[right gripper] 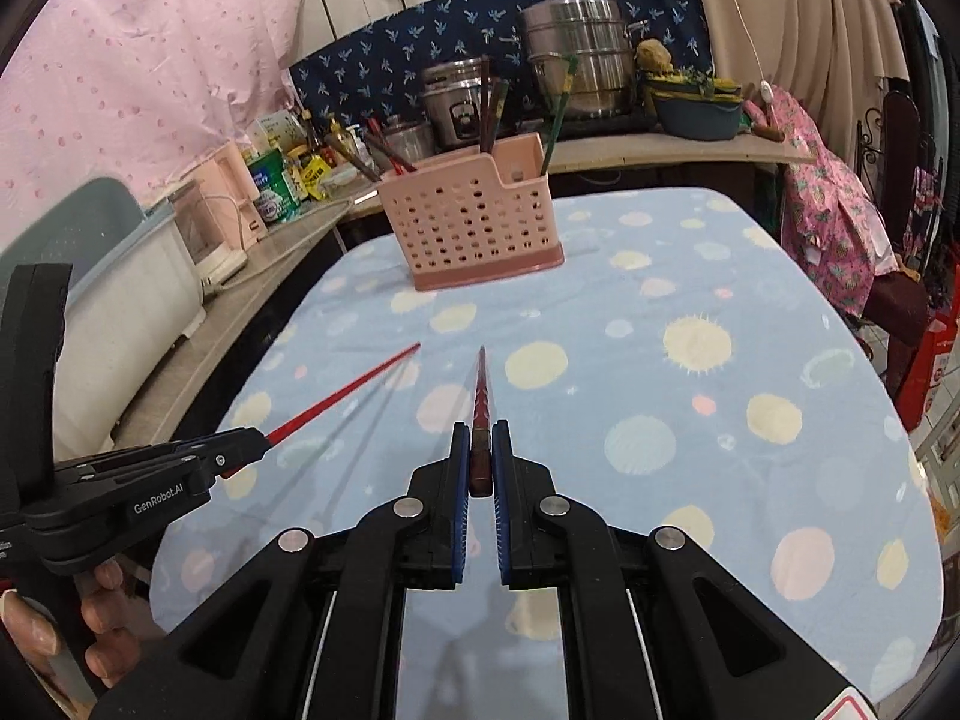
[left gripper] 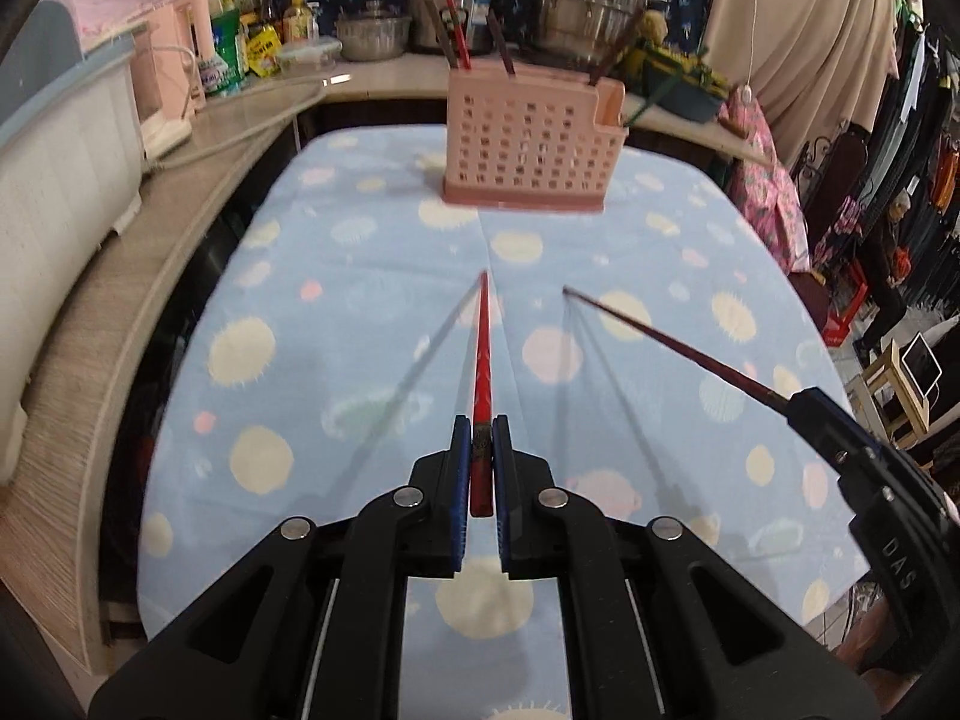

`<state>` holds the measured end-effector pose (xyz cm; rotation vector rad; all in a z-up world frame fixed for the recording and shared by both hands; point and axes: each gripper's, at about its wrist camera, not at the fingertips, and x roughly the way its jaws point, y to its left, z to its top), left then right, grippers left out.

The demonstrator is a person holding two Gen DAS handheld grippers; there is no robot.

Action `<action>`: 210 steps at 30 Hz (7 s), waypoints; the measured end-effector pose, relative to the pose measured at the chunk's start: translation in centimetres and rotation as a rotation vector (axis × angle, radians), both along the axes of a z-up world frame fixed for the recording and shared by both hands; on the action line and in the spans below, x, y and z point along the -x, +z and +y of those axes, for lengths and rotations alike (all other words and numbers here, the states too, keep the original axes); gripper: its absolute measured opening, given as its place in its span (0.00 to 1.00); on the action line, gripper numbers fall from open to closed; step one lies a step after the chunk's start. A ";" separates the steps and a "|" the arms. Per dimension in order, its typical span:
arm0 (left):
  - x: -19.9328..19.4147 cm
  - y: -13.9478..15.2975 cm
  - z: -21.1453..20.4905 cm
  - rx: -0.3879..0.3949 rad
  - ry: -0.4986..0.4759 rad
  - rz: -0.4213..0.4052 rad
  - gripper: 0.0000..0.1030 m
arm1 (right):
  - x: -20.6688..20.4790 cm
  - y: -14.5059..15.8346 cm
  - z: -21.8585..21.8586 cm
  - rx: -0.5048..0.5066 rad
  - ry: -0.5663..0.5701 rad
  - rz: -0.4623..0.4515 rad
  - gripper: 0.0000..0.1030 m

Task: Organize utensils

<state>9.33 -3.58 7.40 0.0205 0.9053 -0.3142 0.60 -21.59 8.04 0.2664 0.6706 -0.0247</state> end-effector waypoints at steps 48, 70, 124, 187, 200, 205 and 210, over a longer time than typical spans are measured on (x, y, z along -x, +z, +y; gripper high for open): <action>-23.0 24.6 -3.9 0.234 0.099 -0.538 0.07 | -24.3 20.4 -6.4 -0.025 -0.074 -0.422 0.07; -27.1 15.1 -3.1 0.183 0.148 -0.339 0.10 | -28.7 12.9 -6.2 0.015 -0.078 -0.242 0.09; -6.2 4.1 -0.5 -0.150 0.190 -0.226 0.93 | -8.4 4.6 0.9 0.134 -0.049 -0.077 0.85; -11.3 1.3 -2.1 -0.170 0.190 -0.180 0.93 | -14.3 0.6 0.0 0.146 -0.070 0.032 0.94; -14.1 1.0 -3.5 -0.176 0.180 -0.193 0.93 | -17.2 0.0 -1.3 0.141 -0.083 0.038 0.94; -14.8 0.5 -3.8 -0.176 0.177 -0.186 0.93 | -17.9 -0.4 -1.5 0.143 -0.087 0.047 0.94; -15.1 0.2 -4.0 -0.173 0.169 -0.188 0.93 | -18.3 -0.6 -1.7 0.153 -0.089 0.049 0.94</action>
